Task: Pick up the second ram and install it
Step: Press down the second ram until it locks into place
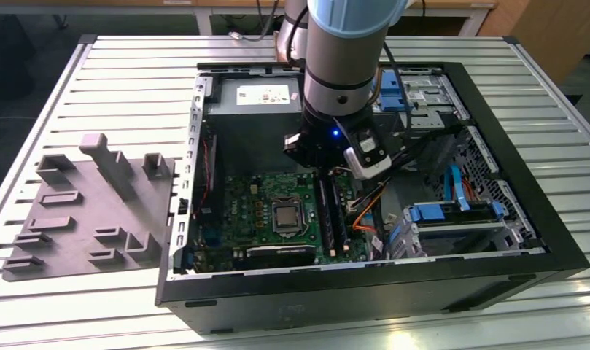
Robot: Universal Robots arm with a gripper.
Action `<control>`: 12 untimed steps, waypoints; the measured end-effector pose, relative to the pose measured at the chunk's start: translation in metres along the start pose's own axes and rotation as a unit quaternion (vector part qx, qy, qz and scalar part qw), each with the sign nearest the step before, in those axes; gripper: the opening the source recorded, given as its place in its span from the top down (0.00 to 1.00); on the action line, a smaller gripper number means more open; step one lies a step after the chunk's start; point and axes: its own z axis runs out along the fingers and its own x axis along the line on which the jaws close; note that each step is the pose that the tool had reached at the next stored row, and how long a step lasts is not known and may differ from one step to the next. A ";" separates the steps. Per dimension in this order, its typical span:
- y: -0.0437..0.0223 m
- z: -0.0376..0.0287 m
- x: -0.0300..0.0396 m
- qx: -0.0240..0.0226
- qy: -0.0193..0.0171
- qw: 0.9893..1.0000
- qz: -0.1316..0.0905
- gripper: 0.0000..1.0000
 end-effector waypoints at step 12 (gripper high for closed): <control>-0.0002 0.0028 0.0001 0.000 0.000 1.000 0.000 0.89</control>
